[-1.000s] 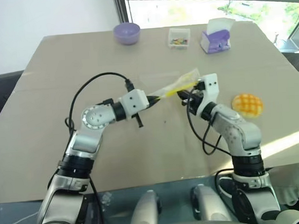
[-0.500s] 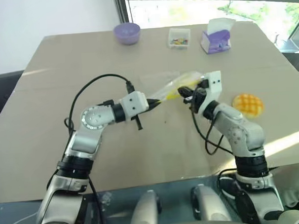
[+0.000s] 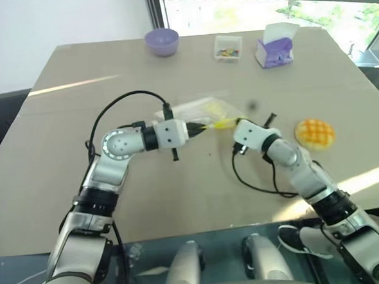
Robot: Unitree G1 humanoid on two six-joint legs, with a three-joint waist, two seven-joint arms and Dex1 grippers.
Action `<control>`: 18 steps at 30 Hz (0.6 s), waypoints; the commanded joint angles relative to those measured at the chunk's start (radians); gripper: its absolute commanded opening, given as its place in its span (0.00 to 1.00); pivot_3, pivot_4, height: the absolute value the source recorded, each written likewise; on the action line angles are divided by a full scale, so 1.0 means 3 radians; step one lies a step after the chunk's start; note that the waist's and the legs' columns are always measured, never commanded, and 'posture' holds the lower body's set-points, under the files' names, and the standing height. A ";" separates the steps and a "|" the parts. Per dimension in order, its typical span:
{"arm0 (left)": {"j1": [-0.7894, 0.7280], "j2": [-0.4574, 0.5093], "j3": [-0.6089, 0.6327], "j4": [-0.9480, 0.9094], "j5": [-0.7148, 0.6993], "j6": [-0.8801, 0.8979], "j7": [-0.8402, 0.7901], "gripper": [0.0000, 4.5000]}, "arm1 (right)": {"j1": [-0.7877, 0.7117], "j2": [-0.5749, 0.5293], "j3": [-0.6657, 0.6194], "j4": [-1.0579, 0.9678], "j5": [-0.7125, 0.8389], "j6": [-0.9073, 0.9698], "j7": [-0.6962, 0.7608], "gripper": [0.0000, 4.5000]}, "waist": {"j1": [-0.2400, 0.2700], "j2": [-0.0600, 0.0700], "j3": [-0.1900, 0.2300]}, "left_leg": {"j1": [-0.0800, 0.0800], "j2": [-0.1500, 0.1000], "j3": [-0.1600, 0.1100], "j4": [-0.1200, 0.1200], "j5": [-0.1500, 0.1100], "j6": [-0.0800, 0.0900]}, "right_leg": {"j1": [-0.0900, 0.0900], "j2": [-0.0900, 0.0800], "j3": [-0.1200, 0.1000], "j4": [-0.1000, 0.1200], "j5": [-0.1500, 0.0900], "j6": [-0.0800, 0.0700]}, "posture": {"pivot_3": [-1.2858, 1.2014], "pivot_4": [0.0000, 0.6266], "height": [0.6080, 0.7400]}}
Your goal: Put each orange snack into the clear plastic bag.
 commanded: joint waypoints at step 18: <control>-0.0046 -0.0123 0.0197 -0.0025 -0.0490 0.0526 -0.0157 0.00 | 0.0198 0.1001 -0.0907 -0.0331 0.1675 0.0450 0.0538 0.01 | -0.0007 0.0001 0.0000 | 0.0001 0.0004 -0.0004 0.0007 0.0000 0.0001 | 0.0005 0.0005 -0.0002 0.0003 0.0000 0.0000 | 0.52 0.24 0.98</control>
